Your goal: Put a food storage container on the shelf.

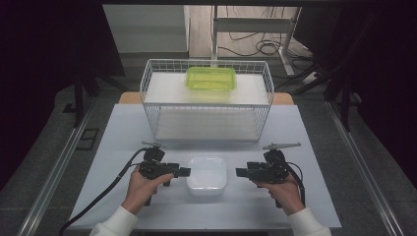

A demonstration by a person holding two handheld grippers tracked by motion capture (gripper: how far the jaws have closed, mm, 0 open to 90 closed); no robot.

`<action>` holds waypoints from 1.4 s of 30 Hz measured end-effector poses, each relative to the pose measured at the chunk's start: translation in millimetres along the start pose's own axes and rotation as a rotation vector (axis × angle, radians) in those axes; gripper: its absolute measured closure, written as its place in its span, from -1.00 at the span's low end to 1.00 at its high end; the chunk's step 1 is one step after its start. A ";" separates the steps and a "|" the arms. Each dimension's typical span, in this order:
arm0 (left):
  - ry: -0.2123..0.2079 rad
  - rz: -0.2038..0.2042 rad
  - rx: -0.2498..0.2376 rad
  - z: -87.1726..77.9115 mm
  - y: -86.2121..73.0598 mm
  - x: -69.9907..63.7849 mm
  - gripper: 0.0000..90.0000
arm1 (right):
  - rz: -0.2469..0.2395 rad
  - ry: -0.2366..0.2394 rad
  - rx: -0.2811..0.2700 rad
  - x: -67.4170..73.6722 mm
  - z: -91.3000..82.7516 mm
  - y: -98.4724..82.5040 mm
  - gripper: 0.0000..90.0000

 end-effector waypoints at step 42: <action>-0.178 -0.115 0.018 21.9 -5.2 11.6 0.49 | 0.223 0.224 0.044 2.4 56.3 6.1 0.52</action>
Point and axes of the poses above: each handheld gripper's, and its own axes: z roughly forward along the jaws, y roughly out of its top, x roughly to its left, the point moved 8 cm from there along z, roughly forward along the jaws, and after that the axes turned 15 degrees about x, right-handed, at the moved point
